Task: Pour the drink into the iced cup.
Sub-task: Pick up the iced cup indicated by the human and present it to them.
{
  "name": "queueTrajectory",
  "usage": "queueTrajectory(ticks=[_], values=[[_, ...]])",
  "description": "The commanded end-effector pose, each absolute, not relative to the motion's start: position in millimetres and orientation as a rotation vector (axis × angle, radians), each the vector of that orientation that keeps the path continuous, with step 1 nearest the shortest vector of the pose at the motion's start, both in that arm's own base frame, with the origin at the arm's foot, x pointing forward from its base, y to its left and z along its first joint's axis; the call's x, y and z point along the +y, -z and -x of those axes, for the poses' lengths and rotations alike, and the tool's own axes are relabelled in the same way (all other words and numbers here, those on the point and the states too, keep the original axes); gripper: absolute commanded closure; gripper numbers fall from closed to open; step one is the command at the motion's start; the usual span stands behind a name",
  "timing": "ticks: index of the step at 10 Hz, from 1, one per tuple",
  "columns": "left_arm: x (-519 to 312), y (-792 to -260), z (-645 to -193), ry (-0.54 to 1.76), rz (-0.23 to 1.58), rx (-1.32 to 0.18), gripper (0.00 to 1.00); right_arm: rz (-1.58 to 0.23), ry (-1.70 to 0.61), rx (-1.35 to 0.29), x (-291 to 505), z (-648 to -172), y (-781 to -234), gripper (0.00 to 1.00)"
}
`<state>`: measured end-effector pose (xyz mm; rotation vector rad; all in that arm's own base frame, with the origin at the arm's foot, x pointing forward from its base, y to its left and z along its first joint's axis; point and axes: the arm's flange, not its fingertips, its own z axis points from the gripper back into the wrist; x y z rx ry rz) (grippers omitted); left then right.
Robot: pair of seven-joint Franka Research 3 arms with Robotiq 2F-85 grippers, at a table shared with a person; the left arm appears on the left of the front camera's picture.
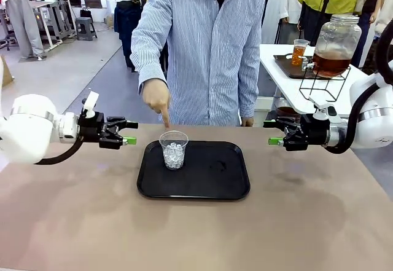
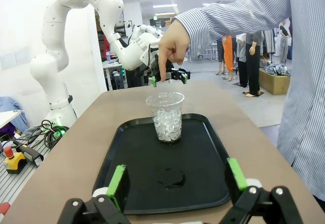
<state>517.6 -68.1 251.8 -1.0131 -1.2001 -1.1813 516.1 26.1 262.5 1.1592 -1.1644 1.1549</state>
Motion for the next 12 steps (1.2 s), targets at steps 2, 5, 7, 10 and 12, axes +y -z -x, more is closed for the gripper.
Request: queueTrajectory(ticks=[2, 5, 7, 10, 12], values=[[-85.2, -234.2, -516.4, 1.203, 0.967, -1.239, 0.0, -1.16, -1.155, -1.161, 27.0, -516.8, -265.2, 0.0], [-101.5, -220.6, -516.5, 1.204, 0.958, -1.204, 0.0, -1.16, -1.155, -1.161, 27.0, -516.8, -265.2, 0.0], [-112.9, -210.2, -517.6, 1.213, 0.965, -1.177, 0.0, -1.16, -1.155, -1.161, 27.0, -516.8, -265.2, 0.0], [-125.2, -203.8, -518.0, 1.225, 0.985, -1.164, 0.0, -1.16, -1.155, -1.161, 27.0, -516.8, -265.2, 0.0], [-126.0, -200.9, -517.4, 1.226, 0.998, -1.161, 0.0, -1.16, -1.155, -1.161, 27.0, -516.8, -265.2, 0.0]])
